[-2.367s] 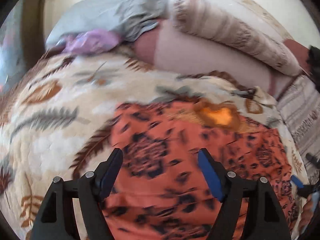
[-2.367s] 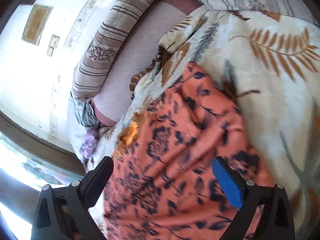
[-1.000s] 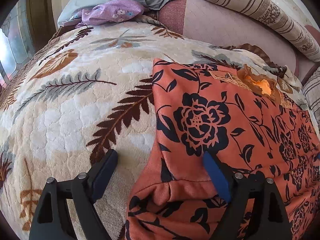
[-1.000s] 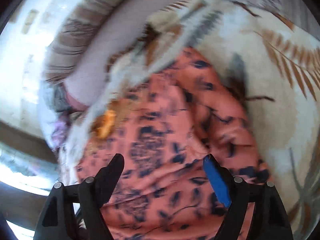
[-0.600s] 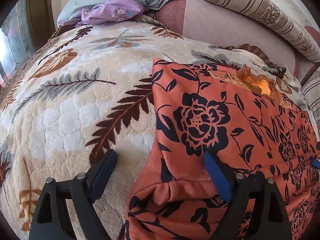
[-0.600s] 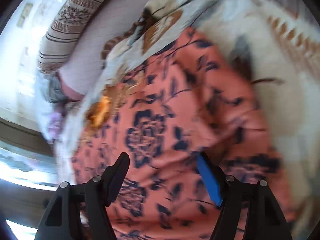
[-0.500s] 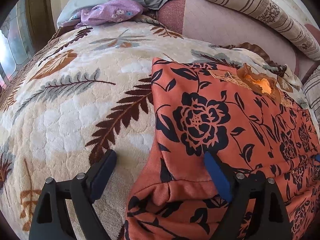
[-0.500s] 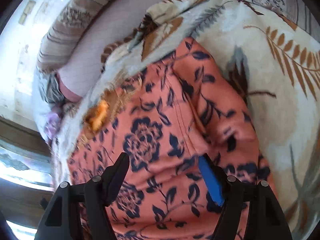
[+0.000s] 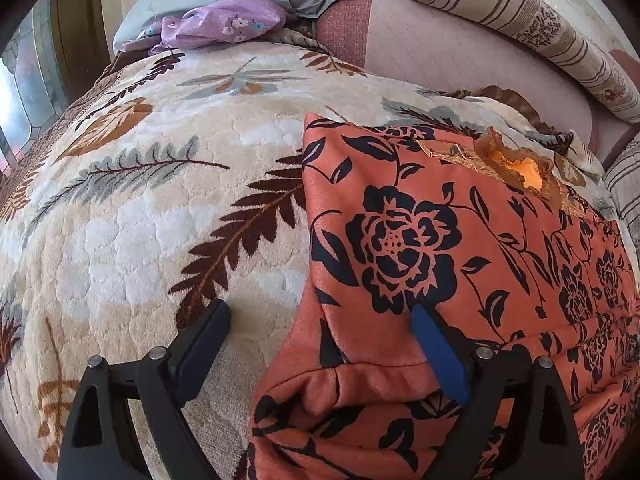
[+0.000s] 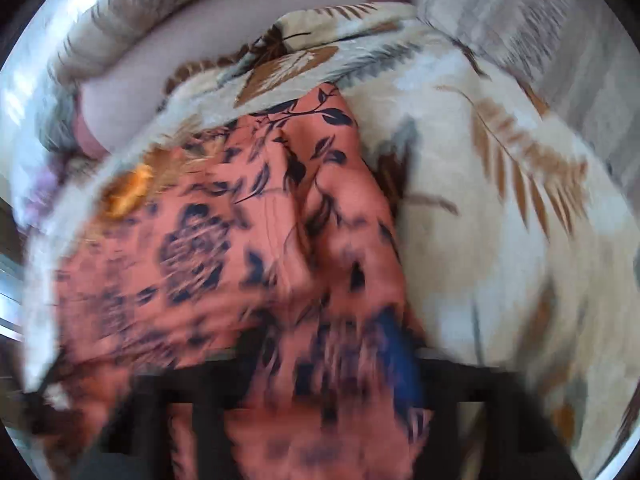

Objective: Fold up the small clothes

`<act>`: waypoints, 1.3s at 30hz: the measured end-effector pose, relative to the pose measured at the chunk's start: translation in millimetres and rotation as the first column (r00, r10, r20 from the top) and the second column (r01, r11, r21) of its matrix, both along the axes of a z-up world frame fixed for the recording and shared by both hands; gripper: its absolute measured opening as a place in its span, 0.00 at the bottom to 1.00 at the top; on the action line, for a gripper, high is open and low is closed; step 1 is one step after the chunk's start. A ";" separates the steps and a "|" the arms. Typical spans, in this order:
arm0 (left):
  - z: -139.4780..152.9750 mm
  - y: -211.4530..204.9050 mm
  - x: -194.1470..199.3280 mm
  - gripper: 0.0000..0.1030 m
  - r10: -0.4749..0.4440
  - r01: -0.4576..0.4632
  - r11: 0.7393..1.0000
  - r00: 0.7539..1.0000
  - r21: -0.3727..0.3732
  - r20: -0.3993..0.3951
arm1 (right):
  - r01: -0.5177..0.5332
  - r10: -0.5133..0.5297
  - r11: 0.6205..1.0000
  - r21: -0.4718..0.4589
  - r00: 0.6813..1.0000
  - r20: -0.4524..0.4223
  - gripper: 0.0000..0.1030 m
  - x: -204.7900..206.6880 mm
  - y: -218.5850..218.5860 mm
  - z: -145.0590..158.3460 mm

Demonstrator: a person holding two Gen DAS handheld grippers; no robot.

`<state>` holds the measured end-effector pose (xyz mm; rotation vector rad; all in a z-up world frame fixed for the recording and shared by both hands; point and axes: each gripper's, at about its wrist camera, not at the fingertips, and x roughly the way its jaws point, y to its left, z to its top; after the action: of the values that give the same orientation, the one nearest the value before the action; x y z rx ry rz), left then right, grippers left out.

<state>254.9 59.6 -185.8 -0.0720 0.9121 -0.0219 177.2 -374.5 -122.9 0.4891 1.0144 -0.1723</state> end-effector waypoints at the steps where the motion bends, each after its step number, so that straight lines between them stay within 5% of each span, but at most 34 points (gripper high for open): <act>1: -0.1 -0.1 -0.3 0.90 0.000 0.000 1.000 1.000 0.001 0.002 | -0.022 0.022 0.998 0.058 1.000 0.005 0.77 -14.7 -1.3 4.1; 5: 1.3 3.3 -7.1 0.90 0.004 -0.004 1.000 1.000 -0.019 0.018 | -0.103 0.116 0.952 0.287 0.993 -0.028 0.77 -76.7 12.7 -0.6; 9: 14.3 18.6 -35.5 0.90 0.044 -0.041 0.997 0.998 -0.062 0.043 | -0.174 0.229 0.855 0.488 0.972 -0.054 0.77 -132.7 37.2 -36.6; 11: 28.4 30.8 -59.4 0.90 0.055 -0.051 0.994 0.998 -0.101 0.041 | -0.178 0.227 0.897 0.404 0.971 -0.075 0.66 -154.9 40.9 -43.4; 15: 58.4 58.6 -120.6 0.90 0.069 -0.057 0.989 0.994 -0.134 0.084 | 0.023 -0.007 0.994 0.111 0.990 -0.142 0.69 -208.2 4.4 -29.2; 18: 65.0 75.0 -162.4 0.90 0.085 -0.072 0.984 0.994 -0.160 0.074 | 0.101 -0.083 0.980 0.170 0.990 -0.111 0.69 -246.0 -30.0 -26.7; 22: 57.7 83.5 -213.1 0.90 0.097 -0.093 0.974 0.995 -0.206 0.012 | -0.019 0.016 0.996 0.093 0.999 0.032 0.76 -255.2 -7.2 0.9; 25: 49.0 81.5 -240.2 0.90 0.101 -0.104 0.966 0.995 -0.235 -0.022 | -0.218 0.230 0.965 -0.147 0.971 0.069 0.75 -237.1 56.2 7.2; 27: 43.6 79.8 -254.2 0.90 0.113 -0.118 0.966 0.993 -0.230 -0.034 | -0.248 0.271 0.877 -0.411 0.963 -0.003 0.74 -225.5 90.8 -9.5; 28: 40.6 78.7 -258.4 0.90 0.120 -0.126 0.964 0.992 -0.234 -0.039 | -0.265 0.282 0.857 -0.442 0.959 -0.029 0.74 -223.8 95.9 -19.8; 30: 37.1 74.8 -263.8 0.90 0.110 -0.118 0.967 0.993 -0.224 -0.047 | -0.301 0.311 0.877 -0.375 0.950 -0.035 0.73 -217.5 97.8 -31.2; 33: 37.5 68.8 -265.7 0.90 0.106 -0.110 0.974 0.994 -0.199 -0.031 | -0.292 0.330 0.869 -0.399 0.944 0.028 0.75 -207.7 107.4 -25.9; 35: 39.5 65.8 -264.1 0.90 0.095 -0.097 0.975 0.995 -0.199 -0.022 | -0.286 0.312 0.862 -0.419 0.950 -0.006 0.73 -194.0 108.4 -32.0; 39: 45.1 69.1 -266.1 0.90 0.103 -0.101 0.976 0.995 -0.190 0.000 | -0.075 0.050 0.914 -0.398 0.996 -0.072 0.73 -203.6 43.1 -42.3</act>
<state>-11.2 128.7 -140.7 -0.2964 0.8941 -0.0139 -26.4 -331.3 -165.2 0.0768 1.0203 -0.3317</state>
